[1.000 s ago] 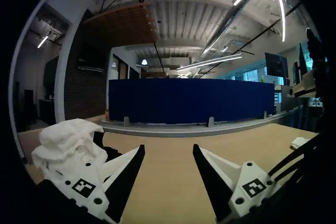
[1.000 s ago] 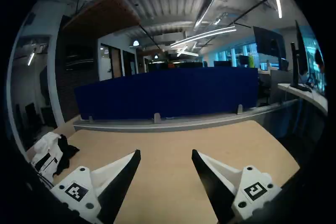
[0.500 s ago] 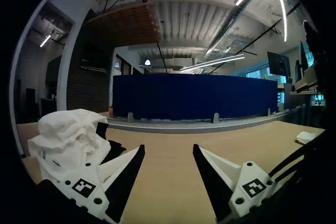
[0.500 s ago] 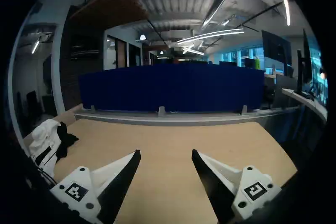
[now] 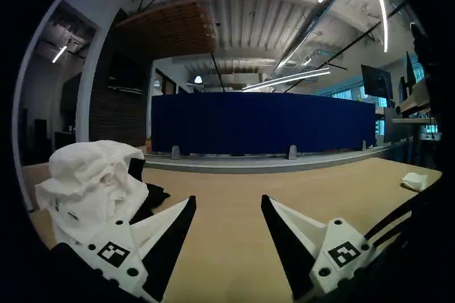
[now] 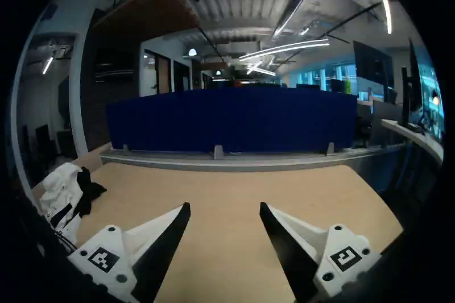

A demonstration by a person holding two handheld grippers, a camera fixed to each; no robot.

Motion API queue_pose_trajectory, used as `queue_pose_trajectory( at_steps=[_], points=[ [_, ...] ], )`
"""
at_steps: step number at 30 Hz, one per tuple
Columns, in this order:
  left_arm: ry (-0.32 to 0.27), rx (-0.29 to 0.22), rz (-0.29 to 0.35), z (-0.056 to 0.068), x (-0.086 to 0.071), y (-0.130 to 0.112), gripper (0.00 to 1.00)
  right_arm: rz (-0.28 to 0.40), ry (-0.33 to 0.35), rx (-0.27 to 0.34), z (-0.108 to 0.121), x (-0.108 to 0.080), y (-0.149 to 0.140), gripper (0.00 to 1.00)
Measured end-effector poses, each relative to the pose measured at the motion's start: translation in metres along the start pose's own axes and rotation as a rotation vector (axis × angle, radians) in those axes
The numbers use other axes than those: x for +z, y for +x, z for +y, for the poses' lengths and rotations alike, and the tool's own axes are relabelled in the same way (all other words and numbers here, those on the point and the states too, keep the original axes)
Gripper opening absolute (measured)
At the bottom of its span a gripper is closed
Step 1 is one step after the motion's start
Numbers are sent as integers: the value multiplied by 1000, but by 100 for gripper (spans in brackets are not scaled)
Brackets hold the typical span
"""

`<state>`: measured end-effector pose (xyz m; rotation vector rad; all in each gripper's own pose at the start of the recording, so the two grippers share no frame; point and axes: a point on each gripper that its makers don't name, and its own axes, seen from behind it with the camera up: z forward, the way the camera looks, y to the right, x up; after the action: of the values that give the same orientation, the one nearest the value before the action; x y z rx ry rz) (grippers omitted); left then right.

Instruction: Fold towel

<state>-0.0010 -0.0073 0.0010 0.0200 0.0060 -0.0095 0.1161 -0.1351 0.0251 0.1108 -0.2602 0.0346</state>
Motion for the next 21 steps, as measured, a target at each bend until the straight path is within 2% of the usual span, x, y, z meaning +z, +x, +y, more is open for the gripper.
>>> queue_pose_trajectory(
  at_steps=[11, 13, 21],
  points=[
    [0, 10, -6, 4, 0, 1, 86, 39, 6, 35, 9, -4, 5, 94],
    [-1, 10, -6, 4, 0, 1, 96, 57, 2, 40, 13, -6, 12, 94],
    [-1, 9, -6, 4, -1, 1, 99, 136, -35, 50, 43, -12, 33, 95]
  ],
)
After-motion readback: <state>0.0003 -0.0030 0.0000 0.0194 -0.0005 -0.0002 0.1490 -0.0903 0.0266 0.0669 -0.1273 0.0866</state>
